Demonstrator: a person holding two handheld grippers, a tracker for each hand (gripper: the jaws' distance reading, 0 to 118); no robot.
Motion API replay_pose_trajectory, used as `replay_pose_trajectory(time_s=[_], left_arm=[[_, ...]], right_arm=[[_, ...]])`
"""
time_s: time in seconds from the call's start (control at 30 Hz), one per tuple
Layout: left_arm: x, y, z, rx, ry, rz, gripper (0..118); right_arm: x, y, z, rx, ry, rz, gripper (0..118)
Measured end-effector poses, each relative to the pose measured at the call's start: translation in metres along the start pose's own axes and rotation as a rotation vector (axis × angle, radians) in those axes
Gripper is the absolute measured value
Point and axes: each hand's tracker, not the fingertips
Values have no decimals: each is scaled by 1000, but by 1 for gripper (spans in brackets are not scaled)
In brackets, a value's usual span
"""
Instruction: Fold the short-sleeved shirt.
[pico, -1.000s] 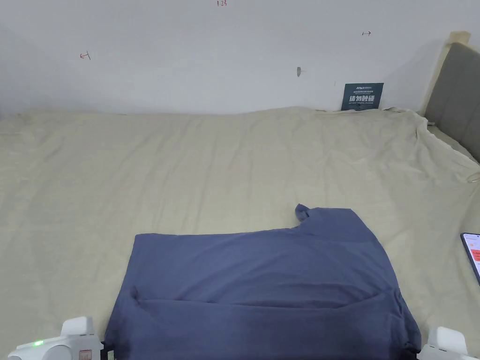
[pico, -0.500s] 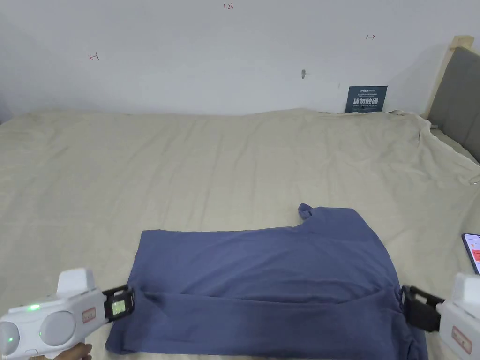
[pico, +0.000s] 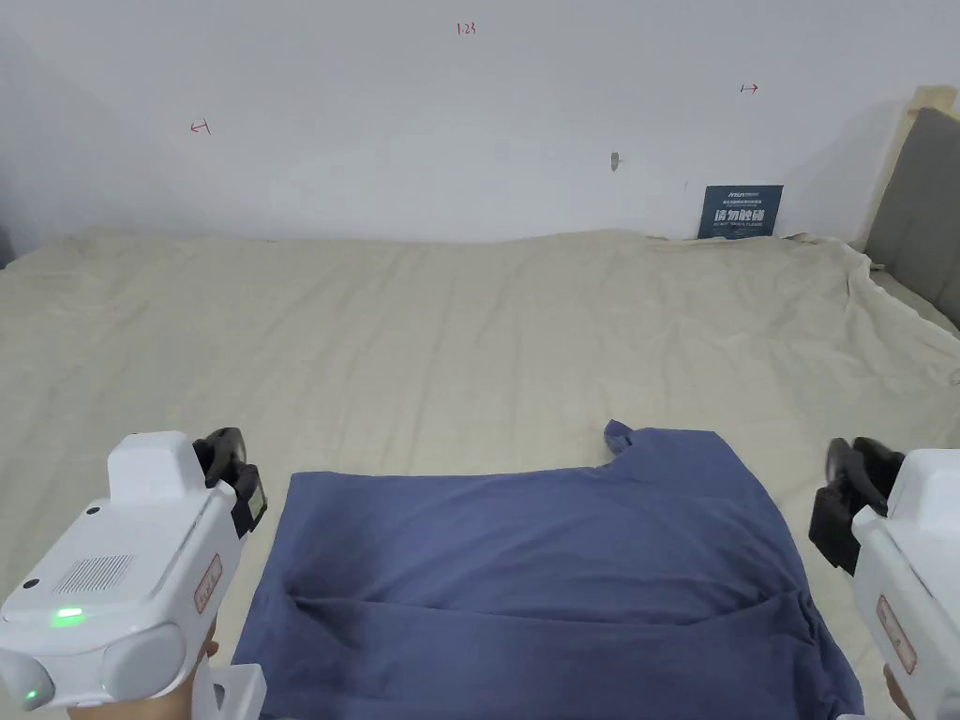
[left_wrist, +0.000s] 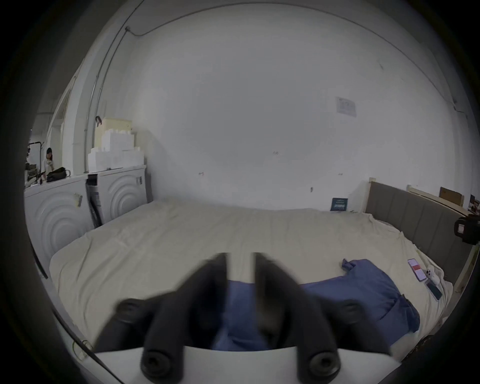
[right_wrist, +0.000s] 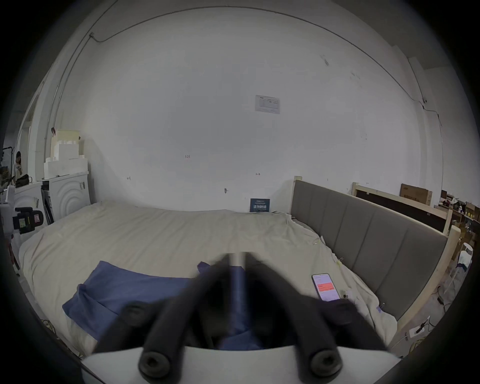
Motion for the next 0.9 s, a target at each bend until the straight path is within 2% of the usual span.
replay_pose_trajectory(time_s=[0.2, 0.3, 0.43, 0.63, 0.67, 0.7, 0.73, 0.77, 0.8, 0.83, 0.87, 0.9], left_arm=[[6, -1, -16, -36, -38, 12, 0], [4, -1, -39, -109, -70, 21, 0], [-11, -6, -95, -235, -118, 116, 0], [-36, -28, -193, -456, -109, 177, 0], [-40, -32, -212, -513, -115, 193, 3], [-39, -33, -221, -578, -106, 209, 7], [-42, -39, -236, -621, -96, 210, 17], [-45, -46, -251, -630, -89, 225, 31], [-48, -51, -263, -648, -72, 221, 52], [-47, -55, -276, -679, -52, 197, 80], [-48, -61, -288, -711, -32, 179, 92], [-49, -67, -300, -742, -12, 157, 94]], right_arm=[[-4, 2, -13, 6, 24, 8, 0], [-2, 0, -27, -7, 41, -1, 0], [-1, -2, -49, -30, 55, 11, 0], [4, -11, -83, -69, 51, 12, 0], [6, -13, -89, -77, 49, 14, 0], [7, -15, -95, -85, 44, 14, 0], [9, -17, -102, -96, 40, 15, 0], [9, -20, -108, -110, 33, 16, 0], [10, -22, -114, -120, 27, 16, 0], [12, -26, -121, -133, 22, 14, 0], [14, -28, -128, -149, 20, 14, 0], [12, -29, -133, -158, 17, 15, 0]])
